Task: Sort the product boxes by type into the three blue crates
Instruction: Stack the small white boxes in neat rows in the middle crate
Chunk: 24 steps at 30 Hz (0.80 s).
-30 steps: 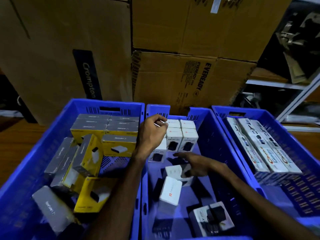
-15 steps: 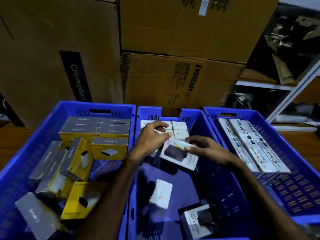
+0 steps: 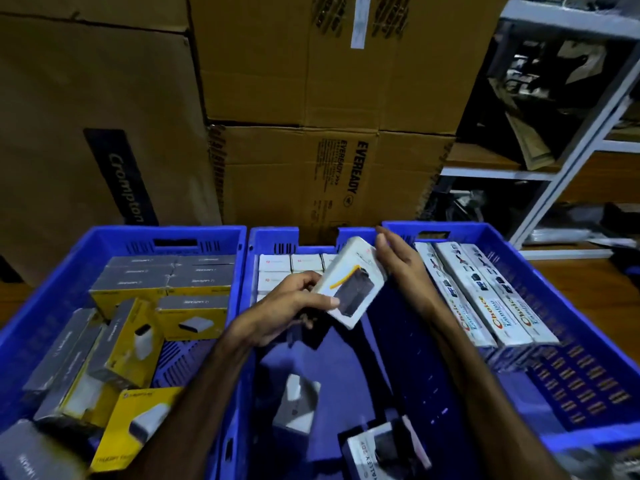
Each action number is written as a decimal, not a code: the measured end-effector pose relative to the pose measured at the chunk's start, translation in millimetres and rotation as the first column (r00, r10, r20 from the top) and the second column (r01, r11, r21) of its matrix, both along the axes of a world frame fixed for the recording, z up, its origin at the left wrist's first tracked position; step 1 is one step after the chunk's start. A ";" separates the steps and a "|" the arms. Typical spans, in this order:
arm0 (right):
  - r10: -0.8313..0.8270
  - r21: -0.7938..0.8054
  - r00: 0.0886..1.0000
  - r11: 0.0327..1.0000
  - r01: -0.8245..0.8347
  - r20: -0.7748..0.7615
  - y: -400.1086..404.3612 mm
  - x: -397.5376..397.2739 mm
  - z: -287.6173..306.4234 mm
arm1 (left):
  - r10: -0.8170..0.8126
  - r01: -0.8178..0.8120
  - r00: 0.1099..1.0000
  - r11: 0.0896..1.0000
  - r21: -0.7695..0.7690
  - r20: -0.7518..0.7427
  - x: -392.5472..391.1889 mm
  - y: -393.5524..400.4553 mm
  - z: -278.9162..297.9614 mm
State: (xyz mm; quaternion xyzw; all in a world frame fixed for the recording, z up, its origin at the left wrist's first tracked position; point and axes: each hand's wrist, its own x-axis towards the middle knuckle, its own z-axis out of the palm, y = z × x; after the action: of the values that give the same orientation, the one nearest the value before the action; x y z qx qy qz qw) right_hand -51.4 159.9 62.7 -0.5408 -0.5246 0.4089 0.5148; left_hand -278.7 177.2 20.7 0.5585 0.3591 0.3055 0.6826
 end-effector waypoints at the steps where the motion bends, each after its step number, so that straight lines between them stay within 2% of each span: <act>1: -0.036 -0.010 0.999 0.999 0.036 -0.026 -0.7 1.8 -5.9 | 0.036 -0.034 0.998 0.999 -0.036 0.059 1.0 1.2 -1.3; 4: 0.034 -0.093 0.999 0.995 -0.035 -0.010 -5.0 6.2 -23.2 | 0.083 -0.077 0.992 0.995 -0.065 0.095 1.3 2.5 -4.4; 7: 0.181 -0.088 0.984 0.980 -0.179 0.009 -3.9 8.4 -30.6 | 0.045 -0.044 0.999 0.999 -0.023 0.025 2.5 1.7 -11.0; 10: 0.234 -0.092 0.972 0.969 -0.231 0.021 0.4 10.4 -28.4 | 0.012 -0.012 0.999 1.000 0.005 -0.032 3.0 0.4 -16.1; 13: 0.305 -0.109 0.949 0.949 -0.296 0.077 5.3 15.5 -26.4 | 0.039 -0.019 0.983 0.993 0.116 -0.178 -2.6 3.1 -13.5; 16: 0.337 -0.145 0.922 0.939 -0.313 0.189 11.9 19.5 -30.6 | 0.238 -0.172 0.935 0.953 0.248 -0.264 -14.6 11.6 -7.1; 19: 0.390 -0.222 0.859 0.917 -0.330 0.331 22.9 13.2 -50.6 | 0.464 -0.427 0.874 0.875 0.230 -0.146 -27.2 21.7 -4.4; 22: 0.427 -0.307 0.743 0.901 -0.305 0.515 34.3 -1.1 -80.8 | 0.544 -0.523 0.833 0.833 0.183 -0.096 -34.6 25.3 -6.8; 24: 0.445 -0.359 0.716 0.890 -0.283 0.539 40.5 -12.9 -97.5 | 0.545 -0.518 0.832 0.830 0.206 -0.105 -33.4 23.3 -5.9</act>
State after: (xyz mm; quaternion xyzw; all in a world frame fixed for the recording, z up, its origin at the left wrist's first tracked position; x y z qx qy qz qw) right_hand -64.3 200.4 -34.8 -0.5884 -0.7021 0.3700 0.1548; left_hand -312.1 200.5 14.7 0.5142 0.5266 0.4675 0.4896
